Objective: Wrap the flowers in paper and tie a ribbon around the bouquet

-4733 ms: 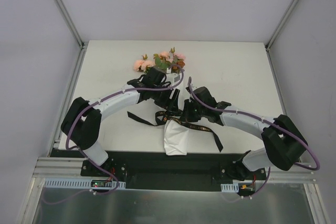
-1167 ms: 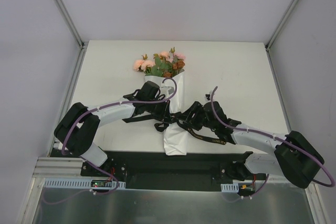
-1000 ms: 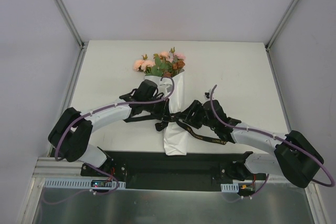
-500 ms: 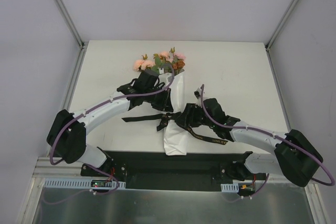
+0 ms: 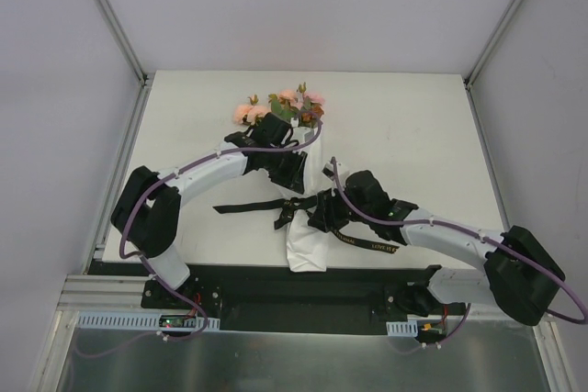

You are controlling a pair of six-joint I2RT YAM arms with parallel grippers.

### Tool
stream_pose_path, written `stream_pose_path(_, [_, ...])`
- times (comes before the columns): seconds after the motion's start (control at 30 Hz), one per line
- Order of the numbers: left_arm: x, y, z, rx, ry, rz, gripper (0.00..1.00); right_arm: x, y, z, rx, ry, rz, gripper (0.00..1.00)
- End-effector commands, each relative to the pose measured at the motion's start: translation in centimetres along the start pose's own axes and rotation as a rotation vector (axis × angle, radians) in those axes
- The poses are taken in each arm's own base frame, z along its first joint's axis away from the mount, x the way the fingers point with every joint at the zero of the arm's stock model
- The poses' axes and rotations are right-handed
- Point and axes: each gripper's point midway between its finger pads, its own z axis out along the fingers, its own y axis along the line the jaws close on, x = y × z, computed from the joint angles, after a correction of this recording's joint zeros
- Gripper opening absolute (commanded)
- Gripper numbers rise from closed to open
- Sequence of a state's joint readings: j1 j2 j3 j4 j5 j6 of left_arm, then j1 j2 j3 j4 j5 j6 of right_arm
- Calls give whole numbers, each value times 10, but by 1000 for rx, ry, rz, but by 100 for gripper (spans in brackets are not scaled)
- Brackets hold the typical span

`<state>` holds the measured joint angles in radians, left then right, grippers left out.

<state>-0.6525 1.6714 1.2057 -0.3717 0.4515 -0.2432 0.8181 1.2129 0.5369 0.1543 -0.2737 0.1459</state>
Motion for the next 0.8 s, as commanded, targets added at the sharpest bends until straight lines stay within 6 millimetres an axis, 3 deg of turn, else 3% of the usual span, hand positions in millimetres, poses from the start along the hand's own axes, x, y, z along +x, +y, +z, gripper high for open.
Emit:
stream_pose_path(0.0, [-8,2,-10,-16,4,100,24,-26,11,4,-5,-34,-99,44])
stream_pose_path(0.1, [-5,3,-10,-12,31,110,29,-27,6,9,29,-35,-94,35])
stream_pose_path(0.2, [0,1,-8,10,54,115,31,-28,3,13,41,-40,-93,33])
stream_pose_path(0.53, [3,-2,-1,50,81,113,29,-22,-2,11,89,-19,-176,42])
stream_pose_path(0.77, [-1,-5,-4,50,67,94,26,-34,1,-4,99,-43,-247,46])
